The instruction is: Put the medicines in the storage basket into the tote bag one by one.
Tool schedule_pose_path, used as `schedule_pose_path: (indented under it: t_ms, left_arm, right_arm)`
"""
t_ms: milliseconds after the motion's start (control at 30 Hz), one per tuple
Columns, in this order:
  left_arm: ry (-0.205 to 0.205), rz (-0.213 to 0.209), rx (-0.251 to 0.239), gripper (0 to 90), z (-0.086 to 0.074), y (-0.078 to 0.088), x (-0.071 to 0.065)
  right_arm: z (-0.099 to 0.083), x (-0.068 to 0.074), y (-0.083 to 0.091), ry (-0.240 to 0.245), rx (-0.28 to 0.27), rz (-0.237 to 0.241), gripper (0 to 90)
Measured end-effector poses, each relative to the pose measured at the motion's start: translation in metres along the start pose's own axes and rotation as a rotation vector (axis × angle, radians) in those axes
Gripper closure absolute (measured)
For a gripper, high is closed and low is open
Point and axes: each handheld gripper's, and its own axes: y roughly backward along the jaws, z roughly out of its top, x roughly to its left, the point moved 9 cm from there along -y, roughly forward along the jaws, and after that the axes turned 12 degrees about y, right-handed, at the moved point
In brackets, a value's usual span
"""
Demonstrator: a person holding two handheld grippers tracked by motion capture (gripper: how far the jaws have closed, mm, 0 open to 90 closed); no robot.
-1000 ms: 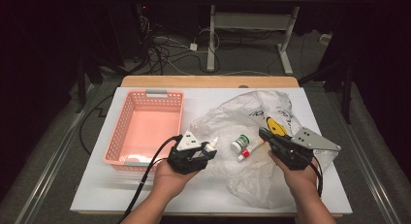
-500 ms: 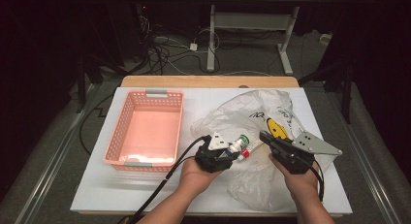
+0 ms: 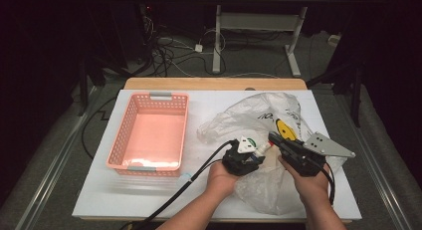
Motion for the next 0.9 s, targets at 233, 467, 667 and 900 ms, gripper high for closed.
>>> schedule_pose_path:
  t_ms: [233, 467, 667, 900]
  left_arm:
    - [0.019, -0.018, 0.004, 57.5, 0.001, -0.012, -0.002]
    - [0.009, -0.022, -0.014, 49.7, 0.001, -0.016, -0.002]
    - [-0.014, -0.017, -0.025, 38.0, 0.001, -0.009, -0.005]
    - [0.023, -0.043, -0.014, 25.6, -0.005, 0.007, -0.002]
  right_arm:
    - [-0.001, 0.0, -0.001, 0.001, 0.003, 0.003, 90.0]
    - [-0.003, 0.0, -0.002, 0.001, 0.01, -0.001, 90.0]
    - [-0.007, -0.002, -0.003, -0.003, 0.024, -0.005, 90.0]
    - [-0.009, -0.003, -0.004, 0.001, 0.027, -0.012, 90.0]
